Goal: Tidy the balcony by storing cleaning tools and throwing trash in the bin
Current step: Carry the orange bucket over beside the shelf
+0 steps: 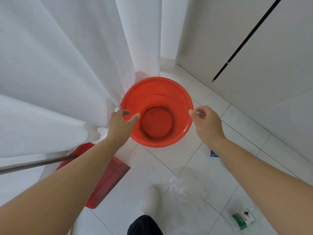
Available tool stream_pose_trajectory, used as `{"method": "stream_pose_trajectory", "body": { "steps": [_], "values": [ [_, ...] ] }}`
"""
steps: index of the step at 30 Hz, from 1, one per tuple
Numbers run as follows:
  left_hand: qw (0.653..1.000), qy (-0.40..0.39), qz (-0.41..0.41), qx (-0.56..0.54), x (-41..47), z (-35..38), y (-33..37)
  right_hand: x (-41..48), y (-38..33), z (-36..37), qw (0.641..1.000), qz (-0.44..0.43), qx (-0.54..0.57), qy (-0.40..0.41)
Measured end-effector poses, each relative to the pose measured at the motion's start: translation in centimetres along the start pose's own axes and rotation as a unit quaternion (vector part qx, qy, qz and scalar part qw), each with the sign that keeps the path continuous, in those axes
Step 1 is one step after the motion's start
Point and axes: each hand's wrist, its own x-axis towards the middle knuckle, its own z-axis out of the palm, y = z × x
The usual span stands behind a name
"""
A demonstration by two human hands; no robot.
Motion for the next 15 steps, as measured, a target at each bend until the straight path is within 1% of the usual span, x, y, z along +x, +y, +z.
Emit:
{"method": "stream_pose_trajectory", "body": {
  "steps": [2,4,8,12,15],
  "values": [
    [0.999,0.001,-0.046,0.010,2.3,1.6,-1.6,2.3,2.3,2.1,0.999,0.043,-0.024,-0.012],
    [0.996,0.004,-0.094,0.000,4.3,2.8,-2.9,4.1,4.2,4.1,0.995,0.093,-0.024,-0.014],
    [0.979,-0.004,-0.174,-0.106,7.9,4.7,-5.3,7.1,7.2,7.4,0.982,0.187,-0.009,-0.011],
    [0.941,-0.019,-0.243,-0.235,10.0,5.4,-6.5,8.7,9.4,9.1,0.977,0.212,-0.010,-0.017],
    [0.924,-0.031,-0.261,-0.277,10.4,5.2,-6.3,9.2,9.6,9.0,0.978,0.207,-0.022,-0.020]
  ]
}}
